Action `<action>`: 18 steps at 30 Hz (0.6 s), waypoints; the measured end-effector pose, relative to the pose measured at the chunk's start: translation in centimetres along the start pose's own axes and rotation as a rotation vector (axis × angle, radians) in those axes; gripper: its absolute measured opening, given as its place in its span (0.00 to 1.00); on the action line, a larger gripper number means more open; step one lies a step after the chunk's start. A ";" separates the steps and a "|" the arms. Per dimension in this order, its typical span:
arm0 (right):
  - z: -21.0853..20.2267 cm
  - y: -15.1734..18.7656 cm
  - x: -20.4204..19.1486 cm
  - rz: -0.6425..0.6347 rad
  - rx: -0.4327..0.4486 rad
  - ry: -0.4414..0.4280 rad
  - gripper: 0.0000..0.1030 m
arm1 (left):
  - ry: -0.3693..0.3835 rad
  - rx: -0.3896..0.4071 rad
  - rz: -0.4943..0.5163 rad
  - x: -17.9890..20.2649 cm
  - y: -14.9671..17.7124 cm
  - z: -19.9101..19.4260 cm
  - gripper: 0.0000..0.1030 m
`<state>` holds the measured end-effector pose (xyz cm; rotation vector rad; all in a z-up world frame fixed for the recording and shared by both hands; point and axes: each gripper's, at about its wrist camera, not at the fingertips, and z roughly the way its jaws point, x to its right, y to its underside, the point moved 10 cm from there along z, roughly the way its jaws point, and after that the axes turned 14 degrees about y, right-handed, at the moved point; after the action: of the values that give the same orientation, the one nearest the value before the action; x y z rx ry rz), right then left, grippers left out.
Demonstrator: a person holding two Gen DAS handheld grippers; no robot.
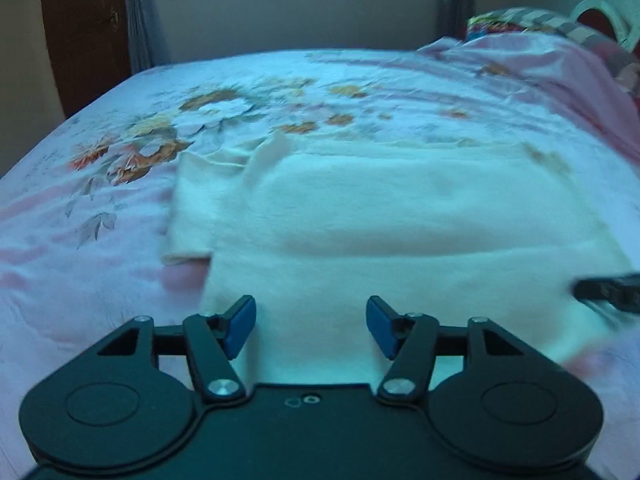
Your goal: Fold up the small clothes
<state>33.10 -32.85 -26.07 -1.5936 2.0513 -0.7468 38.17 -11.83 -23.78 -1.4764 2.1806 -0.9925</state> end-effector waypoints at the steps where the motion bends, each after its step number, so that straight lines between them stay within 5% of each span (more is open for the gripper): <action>1: 0.0 -0.2 0.6 0.036 -0.007 -0.026 0.03 | -0.004 -0.016 -0.005 -0.5 -0.1 0.6 0.59; 6: 0.3 -5.3 2.9 0.047 0.082 0.012 0.04 | 0.007 0.019 -0.064 -2.5 -3.0 1.1 0.57; 18: 9.7 -15.1 5.6 0.026 0.104 0.119 0.04 | -0.077 0.007 -0.021 -5.9 -10.2 9.4 0.60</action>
<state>48.98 -42.64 -23.68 -1.4954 2.0747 -0.9430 53.30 -12.16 -23.91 -1.5123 2.1102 -0.9328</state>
